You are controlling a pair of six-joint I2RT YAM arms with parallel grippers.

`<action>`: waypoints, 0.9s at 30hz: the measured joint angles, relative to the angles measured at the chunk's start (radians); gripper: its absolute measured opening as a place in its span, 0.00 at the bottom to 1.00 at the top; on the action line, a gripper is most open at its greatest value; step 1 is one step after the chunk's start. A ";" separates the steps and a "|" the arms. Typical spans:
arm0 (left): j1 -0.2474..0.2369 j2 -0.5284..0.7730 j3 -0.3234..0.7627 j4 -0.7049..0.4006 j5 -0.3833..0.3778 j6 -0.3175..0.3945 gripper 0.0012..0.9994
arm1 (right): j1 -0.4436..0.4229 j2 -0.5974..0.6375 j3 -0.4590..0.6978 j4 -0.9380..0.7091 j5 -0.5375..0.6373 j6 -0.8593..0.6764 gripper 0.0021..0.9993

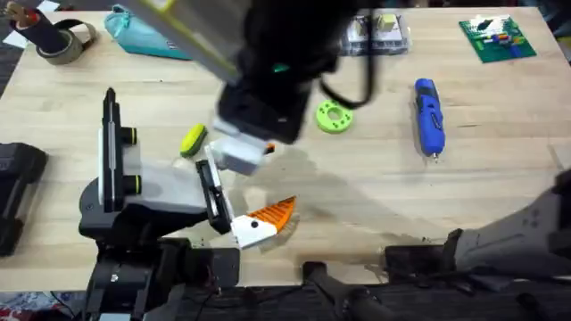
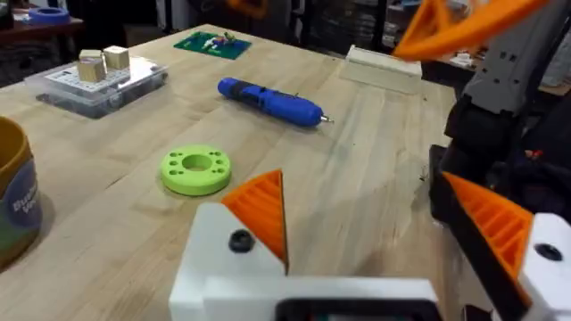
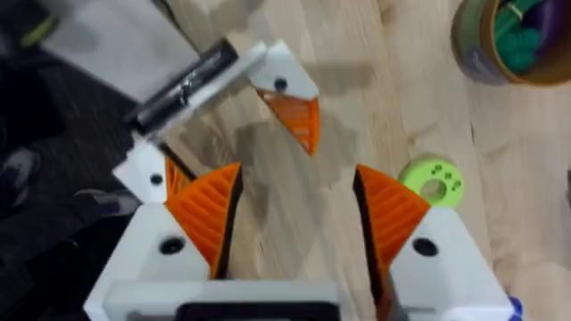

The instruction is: Pick up the gripper from the table and insert it into the empty holder that is missing its gripper. Then pick up a screw, insert it into the mounting hole, and use the screwdriver to tighten it. Finally, clean up the table by picking up the vegetable and placing it into the bucket.

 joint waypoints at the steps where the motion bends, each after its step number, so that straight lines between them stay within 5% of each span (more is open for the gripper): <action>1: 0.000 0.000 0.000 0.000 0.000 0.000 0.99 | -0.004 -0.014 0.000 -0.018 0.000 -0.006 0.74; 8: 0.000 0.000 0.000 0.000 0.000 0.000 0.99 | -0.045 -0.101 -0.071 -0.005 0.000 -0.026 0.74; 18: 0.000 0.000 0.000 0.000 0.000 0.000 0.99 | -0.087 -0.267 -0.422 0.210 -0.048 -0.030 0.74; 27: 0.000 0.000 0.000 0.000 0.000 0.000 0.99 | -0.094 -0.268 -0.447 0.222 -0.091 -0.030 0.74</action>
